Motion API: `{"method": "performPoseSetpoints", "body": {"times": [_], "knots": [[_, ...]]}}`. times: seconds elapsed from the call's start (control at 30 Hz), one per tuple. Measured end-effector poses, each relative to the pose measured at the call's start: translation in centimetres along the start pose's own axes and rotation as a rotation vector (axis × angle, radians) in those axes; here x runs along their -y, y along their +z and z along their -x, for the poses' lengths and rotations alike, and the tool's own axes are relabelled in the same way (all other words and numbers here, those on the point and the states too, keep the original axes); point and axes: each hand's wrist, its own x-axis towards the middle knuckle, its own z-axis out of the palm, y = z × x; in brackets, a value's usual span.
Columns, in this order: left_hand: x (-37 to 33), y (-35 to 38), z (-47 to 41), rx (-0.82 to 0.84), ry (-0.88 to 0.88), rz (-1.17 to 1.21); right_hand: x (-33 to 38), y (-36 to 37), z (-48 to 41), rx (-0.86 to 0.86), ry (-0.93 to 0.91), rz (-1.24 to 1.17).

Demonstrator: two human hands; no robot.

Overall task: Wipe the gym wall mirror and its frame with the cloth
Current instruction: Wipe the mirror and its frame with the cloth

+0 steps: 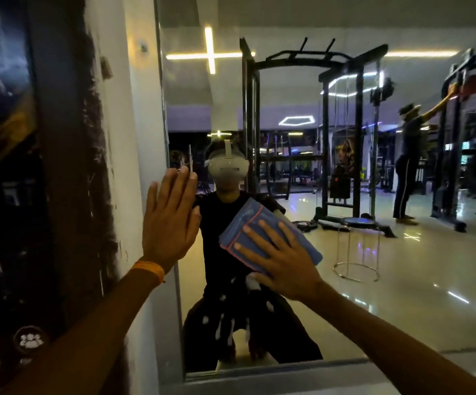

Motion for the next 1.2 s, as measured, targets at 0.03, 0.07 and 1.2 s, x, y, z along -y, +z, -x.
{"method": "performPoseSetpoints", "body": {"times": [0.03,0.07,1.2], "knots": [[-0.1,0.0,0.3,-0.001,-0.009,-0.006,-1.2,-0.3,-0.1,0.001,-0.052,0.002],[-0.2,0.0,0.5,0.001,-0.013,-0.007,-2.7,-0.9,-0.9,-0.008,-0.072,0.017],[-0.5,1.1,6.2,-0.005,-0.02,-0.028,-1.5,-1.1,0.3,-0.069,0.166,-0.002]]}}
